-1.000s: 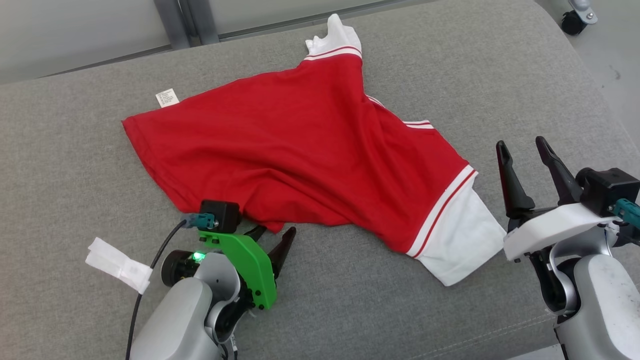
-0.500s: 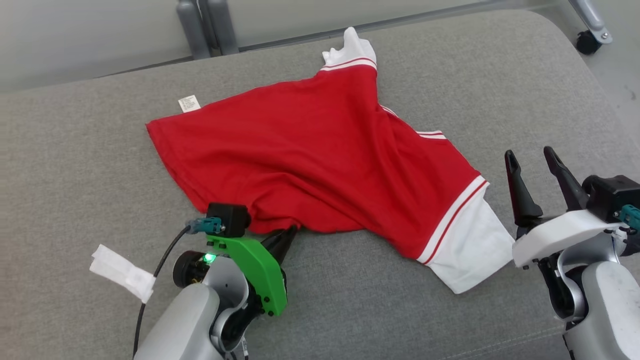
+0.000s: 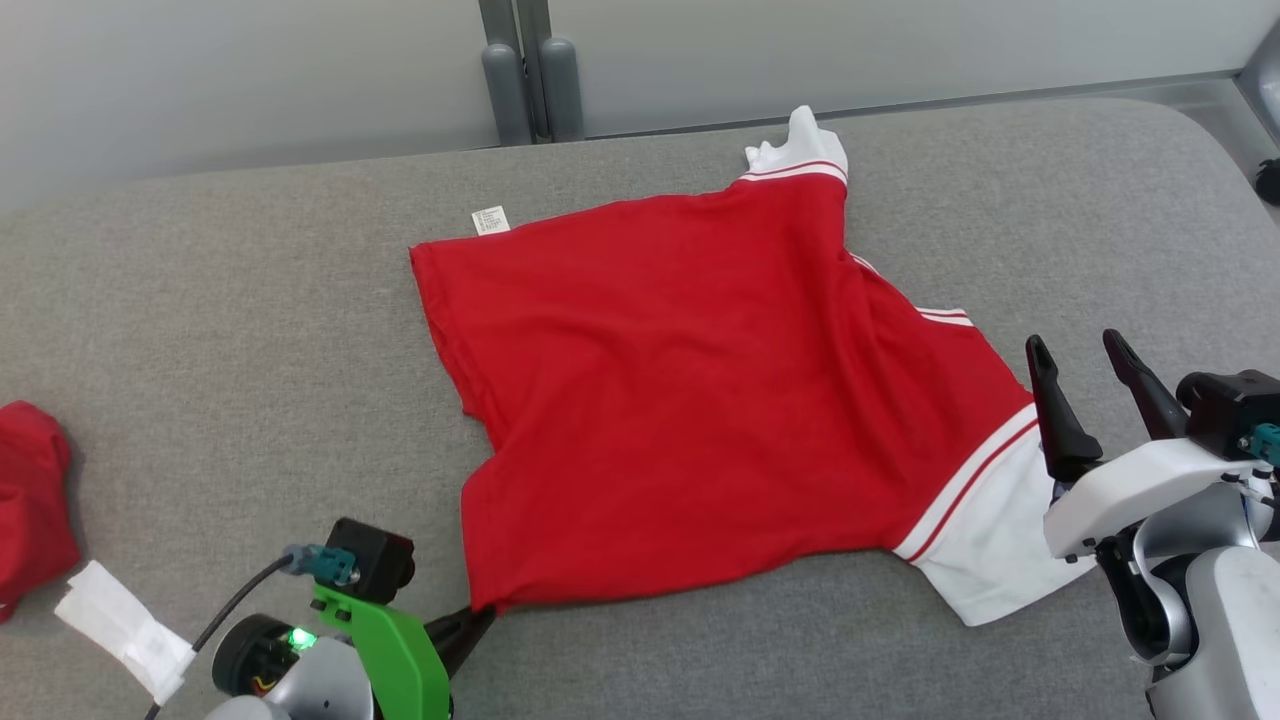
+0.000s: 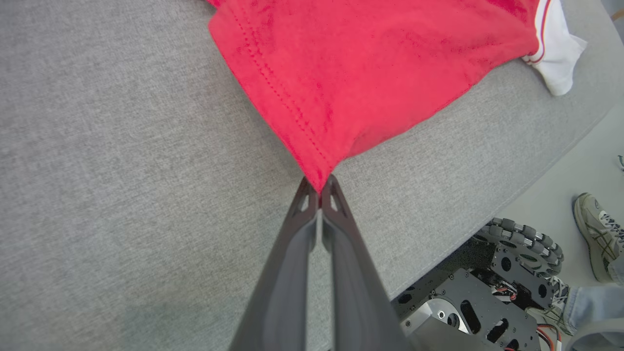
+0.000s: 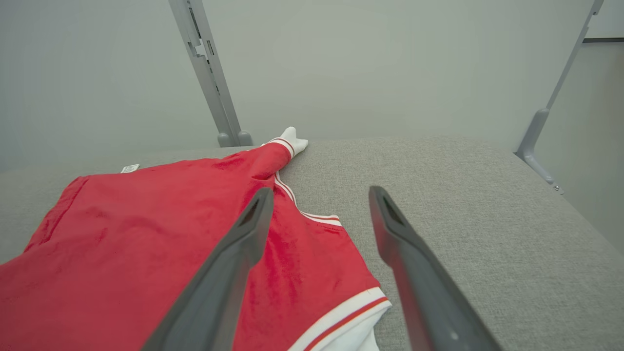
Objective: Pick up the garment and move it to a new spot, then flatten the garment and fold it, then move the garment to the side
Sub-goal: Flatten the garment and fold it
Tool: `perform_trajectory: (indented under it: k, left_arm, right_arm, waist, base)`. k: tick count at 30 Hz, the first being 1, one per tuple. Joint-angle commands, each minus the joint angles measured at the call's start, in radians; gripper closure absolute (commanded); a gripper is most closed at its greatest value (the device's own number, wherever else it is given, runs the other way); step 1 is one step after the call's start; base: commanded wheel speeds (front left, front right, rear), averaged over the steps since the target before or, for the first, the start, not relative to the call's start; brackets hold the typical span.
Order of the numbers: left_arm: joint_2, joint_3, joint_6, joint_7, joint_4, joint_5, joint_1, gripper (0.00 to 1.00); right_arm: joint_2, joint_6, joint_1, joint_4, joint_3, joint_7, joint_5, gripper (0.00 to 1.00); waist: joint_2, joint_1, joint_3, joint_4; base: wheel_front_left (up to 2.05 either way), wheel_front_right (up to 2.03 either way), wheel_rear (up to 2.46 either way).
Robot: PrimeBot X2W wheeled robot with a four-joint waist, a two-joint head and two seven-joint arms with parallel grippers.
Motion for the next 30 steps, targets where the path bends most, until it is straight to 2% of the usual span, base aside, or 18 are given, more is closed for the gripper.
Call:
perform_trajectory:
  k: [1, 5, 9, 15, 16, 17, 24, 27, 30]
  left_arm:
    - [0.020, 0.003, 0.010, 0.016, -0.024, -0.013, 0.029, 1.00]
    - [0.066, 0.009, 0.027, 0.055, -0.073, -0.038, 0.092, 1.00]
    - [0.120, 0.024, 0.071, 0.074, -0.072, -0.033, 0.155, 1.00]
    - [0.149, 0.061, 0.115, 0.040, -0.072, -0.031, 0.207, 1.00]
    - [0.143, 0.063, 0.117, 0.030, -0.068, -0.033, 0.210, 0.80]
    - [0.135, 0.065, 0.118, 0.018, -0.062, -0.035, 0.213, 0.00]
    - [0.128, 0.081, 0.127, -0.046, -0.052, -0.015, 0.220, 0.00]
    - [0.148, 0.114, 0.158, -0.104, -0.079, 0.020, 0.212, 0.00]
    - [0.137, 0.166, 0.205, -0.210, -0.109, 0.067, 0.194, 0.00]
  right_arm:
    - [-0.005, 0.000, 0.016, -0.006, -0.003, 0.006, -0.002, 0.00]
    - [-0.008, 0.000, 0.021, -0.012, -0.011, 0.022, -0.006, 0.00]
    - [-0.008, 0.000, 0.034, -0.022, -0.012, 0.041, -0.010, 0.00]
    - [-0.010, 0.000, 0.042, -0.030, -0.020, 0.062, -0.011, 0.00]
    - [-0.010, 0.000, 0.042, -0.031, -0.021, 0.065, -0.011, 0.00]
    - [-0.010, 0.000, 0.043, -0.032, -0.021, 0.068, -0.011, 0.00]
    - [-0.008, 0.000, 0.055, -0.038, -0.016, 0.065, -0.010, 0.00]
    - [-0.002, 0.000, 0.059, -0.050, -0.019, 0.039, -0.004, 0.00]
    - [0.009, 0.000, 0.062, -0.061, -0.024, -0.002, -0.008, 0.00]
  waist:
    - [0.0001, -0.0001, -0.005, 0.007]
    - [0.0001, -0.0001, -0.010, 0.010]
    - [0.0001, -0.0001, -0.018, 0.010]
    - [0.0001, -0.0001, -0.023, 0.015]
    - [0.0001, -0.0001, -0.024, 0.017]
    - [0.0001, -0.0001, -0.026, 0.018]
    - [0.0001, -0.0001, -0.048, 0.028]
    - [0.0001, -0.0001, -0.063, 0.032]
    - [0.0001, -0.0001, -0.075, 0.033]
  base:
    - [0.00, 0.00, 0.00]
    - [0.00, 0.00, 0.00]
    - [0.00, 0.00, 0.00]
    - [0.00, 0.00, 0.00]
    - [0.00, 0.00, 0.00]
    - [0.00, 0.00, 0.00]
    - [0.00, 0.00, 0.00]
    - [0.00, 0.00, 0.00]
    - [0.00, 0.00, 0.00]
